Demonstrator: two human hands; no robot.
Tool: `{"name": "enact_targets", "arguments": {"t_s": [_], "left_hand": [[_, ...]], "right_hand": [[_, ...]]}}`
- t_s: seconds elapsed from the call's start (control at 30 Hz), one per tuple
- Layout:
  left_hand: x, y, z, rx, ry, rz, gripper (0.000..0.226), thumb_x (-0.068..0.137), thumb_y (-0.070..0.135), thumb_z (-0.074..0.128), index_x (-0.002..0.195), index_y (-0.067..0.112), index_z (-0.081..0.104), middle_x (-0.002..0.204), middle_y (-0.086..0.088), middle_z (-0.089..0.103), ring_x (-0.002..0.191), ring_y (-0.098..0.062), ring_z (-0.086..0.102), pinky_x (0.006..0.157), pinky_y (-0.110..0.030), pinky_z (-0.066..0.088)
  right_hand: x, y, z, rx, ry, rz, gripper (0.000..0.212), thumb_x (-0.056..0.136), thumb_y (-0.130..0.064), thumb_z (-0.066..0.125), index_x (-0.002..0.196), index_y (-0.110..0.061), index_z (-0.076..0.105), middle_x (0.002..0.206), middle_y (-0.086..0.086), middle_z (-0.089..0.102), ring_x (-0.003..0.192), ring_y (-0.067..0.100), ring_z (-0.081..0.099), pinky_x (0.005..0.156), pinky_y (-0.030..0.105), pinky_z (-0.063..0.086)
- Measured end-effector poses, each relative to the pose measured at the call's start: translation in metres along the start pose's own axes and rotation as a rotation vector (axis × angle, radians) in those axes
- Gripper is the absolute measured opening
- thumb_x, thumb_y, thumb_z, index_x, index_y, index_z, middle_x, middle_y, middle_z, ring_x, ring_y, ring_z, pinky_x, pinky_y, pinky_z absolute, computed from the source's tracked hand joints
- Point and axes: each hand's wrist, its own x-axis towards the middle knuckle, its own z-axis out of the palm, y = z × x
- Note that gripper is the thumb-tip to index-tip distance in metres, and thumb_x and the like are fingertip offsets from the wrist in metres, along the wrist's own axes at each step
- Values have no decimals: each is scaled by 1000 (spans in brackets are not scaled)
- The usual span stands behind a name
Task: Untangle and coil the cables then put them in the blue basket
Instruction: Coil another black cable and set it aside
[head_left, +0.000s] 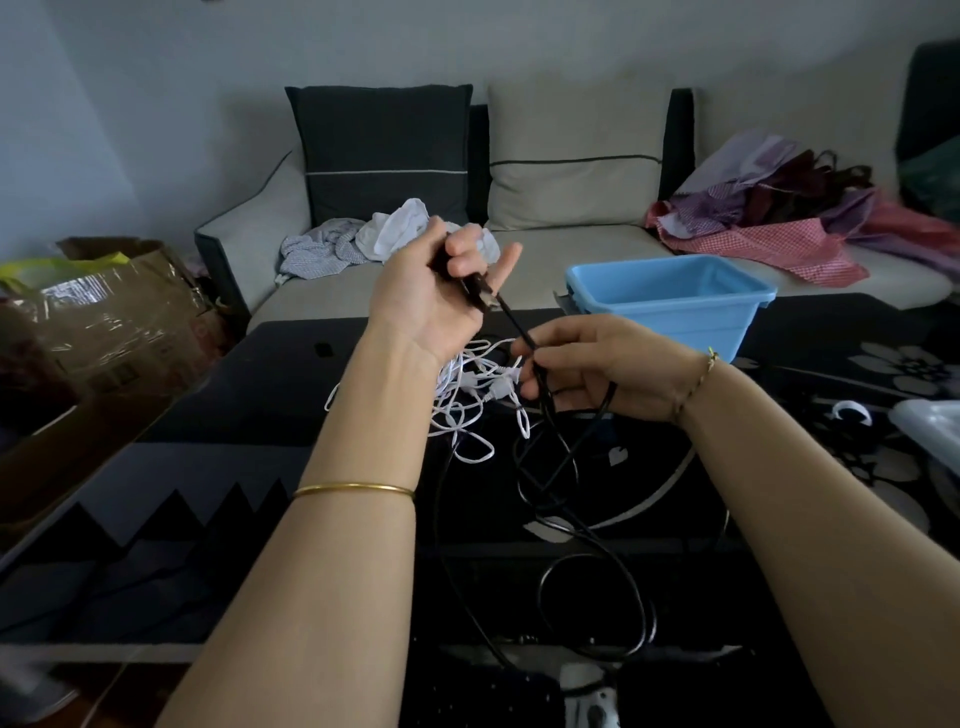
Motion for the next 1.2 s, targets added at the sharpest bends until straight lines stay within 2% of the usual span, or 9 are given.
{"name": "enact_targets", "arguments": {"t_s": [0.17, 0.33, 0.47, 0.6, 0.7, 0.83, 0.93, 1.07, 1.2], "left_hand": [[11, -6, -8, 90, 154, 138, 25, 103, 18, 40, 83, 8, 51, 58, 0, 57, 43, -6, 48, 97, -51, 41], [27, -29, -35, 410, 236, 255, 12, 100, 9, 44, 92, 10, 54, 55, 5, 63, 47, -3, 54, 84, -36, 48], [35, -30, -48, 674, 232, 335, 17, 99, 5, 47, 114, 7, 53, 61, 2, 65, 56, -7, 57, 80, -32, 51], [31, -32, -58, 1115, 192, 343, 25, 98, 8, 47, 79, 25, 48, 69, 0, 64, 59, -9, 57, 69, -30, 46], [32, -34, -67, 1260, 191, 325, 24, 98, 10, 47, 82, 28, 44, 71, 2, 65, 61, -10, 58, 73, -33, 48], [32, -36, -75, 1388, 210, 316, 28, 98, 8, 45, 82, 30, 39, 72, -1, 63, 59, -10, 56, 61, -17, 46], [31, -39, -87, 1614, 194, 278, 26, 97, 11, 47, 77, 26, 40, 70, -1, 63, 58, -12, 57, 58, -17, 44], [31, -36, -90, 1791, 127, 121, 18, 97, 18, 47, 80, 11, 47, 71, -6, 67, 64, -23, 65, 69, -37, 49], [24, -38, -78, 1715, 10, -75, 27, 101, 24, 41, 78, 12, 50, 52, 3, 60, 41, -16, 52, 53, -27, 42]], "right_hand": [[16, 15, 4, 121, -38, 70, 15, 93, -6, 47, 100, -8, 60, 70, 7, 68, 63, 14, 68, 62, 28, 58], [39, 39, -3, -27, -54, 164, 27, 92, 6, 48, 116, -4, 53, 81, 10, 64, 56, 11, 65, 47, 20, 53], [46, 49, -23, -265, -58, 200, 33, 86, 9, 56, 117, -2, 59, 92, 13, 66, 67, 12, 64, 53, 17, 54], [40, 50, -34, -317, -130, 231, 19, 85, 8, 57, 101, -1, 64, 88, 12, 68, 69, 11, 65, 61, 19, 55], [35, 49, -32, -189, -298, 248, 14, 85, 6, 57, 89, -7, 57, 77, 6, 68, 69, 12, 65, 64, 22, 55], [30, 41, -31, -26, -415, 200, 12, 75, 4, 52, 81, -6, 49, 77, 10, 68, 69, 16, 65, 63, 23, 55], [29, 30, -34, 23, -328, 106, 14, 71, 6, 50, 78, -6, 49, 72, 9, 67, 65, 16, 64, 60, 23, 54], [33, 23, -31, 207, -77, 11, 16, 67, 5, 45, 71, -10, 48, 65, 7, 62, 56, 15, 59, 54, 22, 51], [38, 16, -30, 400, 223, -7, 28, 84, 5, 29, 70, -16, 43, 66, 1, 59, 47, 10, 54, 48, 16, 46]]}}
